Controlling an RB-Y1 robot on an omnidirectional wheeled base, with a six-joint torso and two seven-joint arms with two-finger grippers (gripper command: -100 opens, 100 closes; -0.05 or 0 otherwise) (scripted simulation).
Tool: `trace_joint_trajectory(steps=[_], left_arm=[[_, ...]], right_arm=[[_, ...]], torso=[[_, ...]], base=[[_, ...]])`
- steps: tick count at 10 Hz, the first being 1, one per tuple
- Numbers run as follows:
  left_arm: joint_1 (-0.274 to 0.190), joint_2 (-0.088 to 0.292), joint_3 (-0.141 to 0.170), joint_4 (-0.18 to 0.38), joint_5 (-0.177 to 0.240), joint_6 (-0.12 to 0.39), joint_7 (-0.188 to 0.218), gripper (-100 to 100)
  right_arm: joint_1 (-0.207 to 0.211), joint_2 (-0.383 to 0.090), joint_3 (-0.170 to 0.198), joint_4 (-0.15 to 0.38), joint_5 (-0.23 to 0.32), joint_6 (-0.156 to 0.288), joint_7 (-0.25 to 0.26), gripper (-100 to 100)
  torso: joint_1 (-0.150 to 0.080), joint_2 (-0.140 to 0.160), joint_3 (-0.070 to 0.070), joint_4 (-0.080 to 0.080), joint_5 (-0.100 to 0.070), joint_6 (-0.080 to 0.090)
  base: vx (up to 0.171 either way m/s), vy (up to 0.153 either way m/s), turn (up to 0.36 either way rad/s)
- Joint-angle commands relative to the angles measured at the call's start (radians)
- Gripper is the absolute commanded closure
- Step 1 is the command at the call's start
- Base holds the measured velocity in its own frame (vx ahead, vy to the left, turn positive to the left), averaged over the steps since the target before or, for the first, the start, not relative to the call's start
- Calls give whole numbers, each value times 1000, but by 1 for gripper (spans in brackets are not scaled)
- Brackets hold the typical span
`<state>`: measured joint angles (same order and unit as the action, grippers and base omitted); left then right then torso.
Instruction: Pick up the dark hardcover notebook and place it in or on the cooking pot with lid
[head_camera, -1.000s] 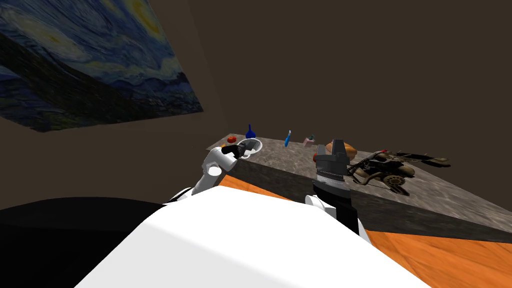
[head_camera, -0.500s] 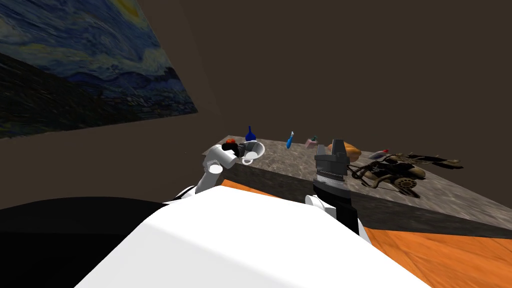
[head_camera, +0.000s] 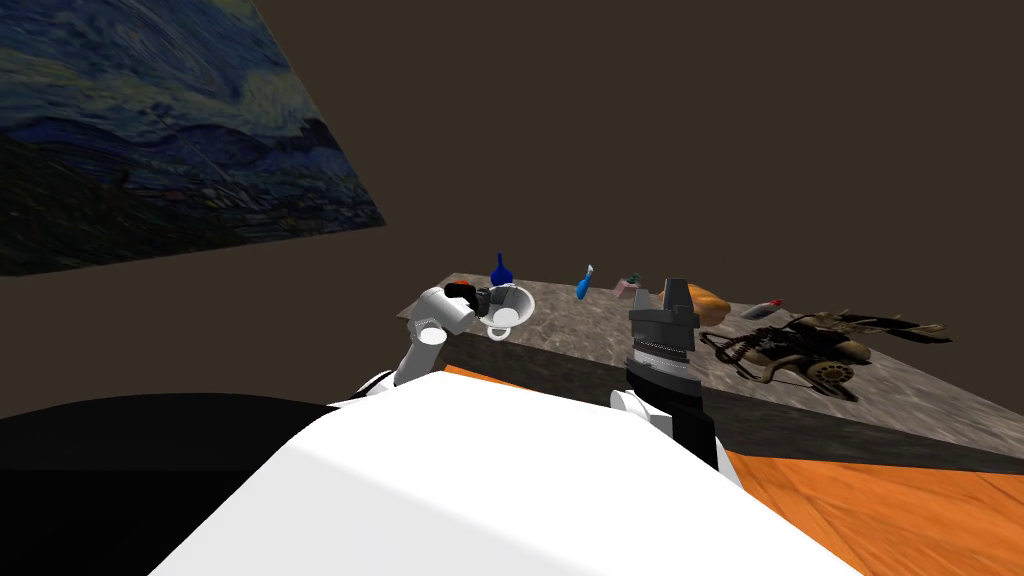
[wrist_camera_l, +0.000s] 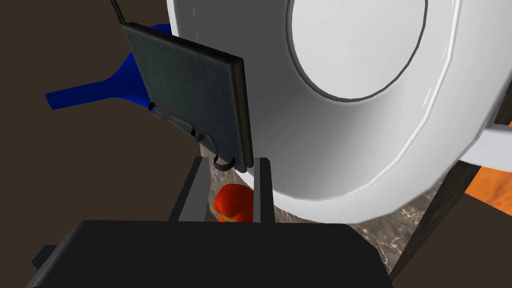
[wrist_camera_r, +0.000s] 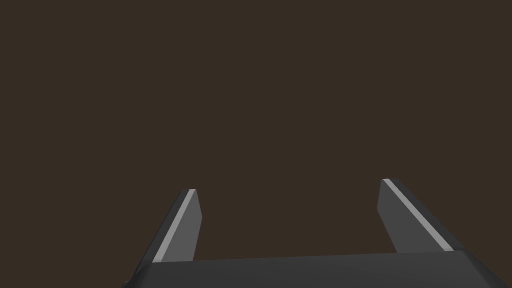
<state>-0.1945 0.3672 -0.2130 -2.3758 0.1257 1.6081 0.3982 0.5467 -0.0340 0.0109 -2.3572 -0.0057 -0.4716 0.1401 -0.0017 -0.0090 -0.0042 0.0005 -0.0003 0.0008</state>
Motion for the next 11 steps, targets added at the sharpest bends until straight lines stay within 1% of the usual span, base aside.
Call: trace_joint_trajectory(steps=[1,5,6,7,10,11], left_arm=[[0,0,0,0,0,0,0,-100],[0,0,0,0,0,0,0,-100],[0,0,0,0,0,0,0,0],[-12,4,0,-23,5,32,11,-100],[-46,14,-1,-94,20,122,44,-100],[-46,14,-1,-94,20,131,44,-100]], right_arm=[[0,0,0,0,0,0,0,0],[0,0,0,0,0,0,0,0],[0,0,0,0,0,0,0,0],[0,0,0,0,0,0,0,0],[0,0,0,0,0,0,0,0],[0,0,0,0,0,0,0,0]], torso=[[0,0,0,0,0,0],[-3,4,2,1,-1,0],[-3,4,3,1,-1,0],[-3,4,3,1,-1,0],[-2,2,1,1,-1,0],[-2,2,1,1,-1,0]], base=[[8,8,3],[0,0,0],[0,0,0],[12,8,-9],[38,16,-13],[27,11,-3]])
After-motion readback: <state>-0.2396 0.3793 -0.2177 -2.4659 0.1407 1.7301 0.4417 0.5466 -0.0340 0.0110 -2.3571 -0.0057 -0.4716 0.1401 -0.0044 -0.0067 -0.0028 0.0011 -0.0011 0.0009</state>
